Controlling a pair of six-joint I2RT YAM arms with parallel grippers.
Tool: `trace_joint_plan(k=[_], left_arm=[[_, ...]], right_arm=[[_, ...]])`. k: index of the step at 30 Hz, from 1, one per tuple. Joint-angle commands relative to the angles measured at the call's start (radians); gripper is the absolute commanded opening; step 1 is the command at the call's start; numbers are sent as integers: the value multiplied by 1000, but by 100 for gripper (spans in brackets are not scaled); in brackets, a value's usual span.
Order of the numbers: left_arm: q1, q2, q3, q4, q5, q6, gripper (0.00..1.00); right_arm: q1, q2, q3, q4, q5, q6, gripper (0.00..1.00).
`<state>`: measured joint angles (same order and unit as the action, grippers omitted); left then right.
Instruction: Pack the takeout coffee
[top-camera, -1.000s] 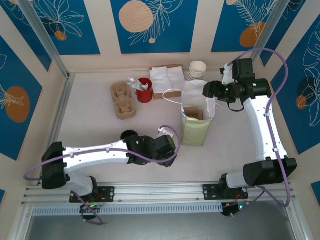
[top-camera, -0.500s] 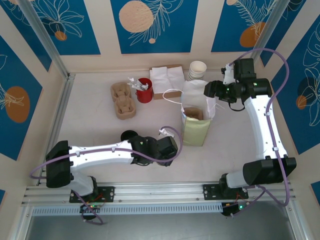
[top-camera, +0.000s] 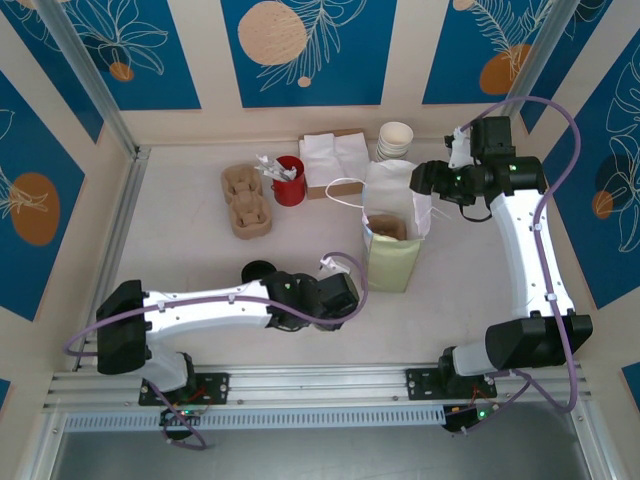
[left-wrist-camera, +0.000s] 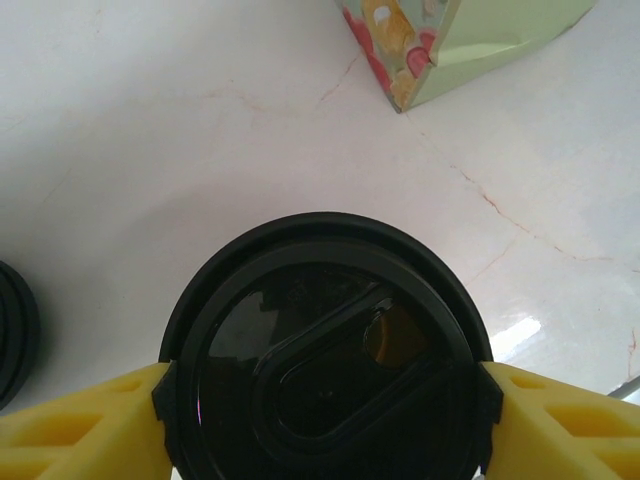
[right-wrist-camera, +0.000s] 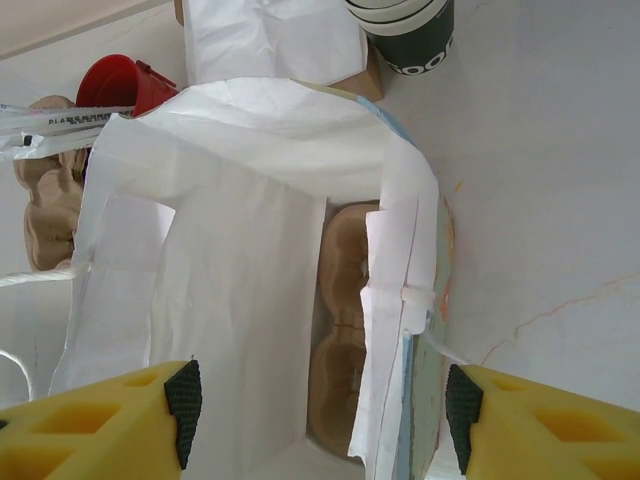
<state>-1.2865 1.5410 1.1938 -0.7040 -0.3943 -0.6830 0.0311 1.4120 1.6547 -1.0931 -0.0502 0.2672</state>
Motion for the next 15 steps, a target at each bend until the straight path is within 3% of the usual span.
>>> trace_joint_plan(k=[1, 15], left_arm=[[-12, 40, 3, -75, 12, -13, 70], [-22, 52, 1, -66, 28, -20, 77]], right_arm=[[-8, 11, 45, -14, -25, -21, 68], [-17, 18, 58, -17, -39, -16, 68]])
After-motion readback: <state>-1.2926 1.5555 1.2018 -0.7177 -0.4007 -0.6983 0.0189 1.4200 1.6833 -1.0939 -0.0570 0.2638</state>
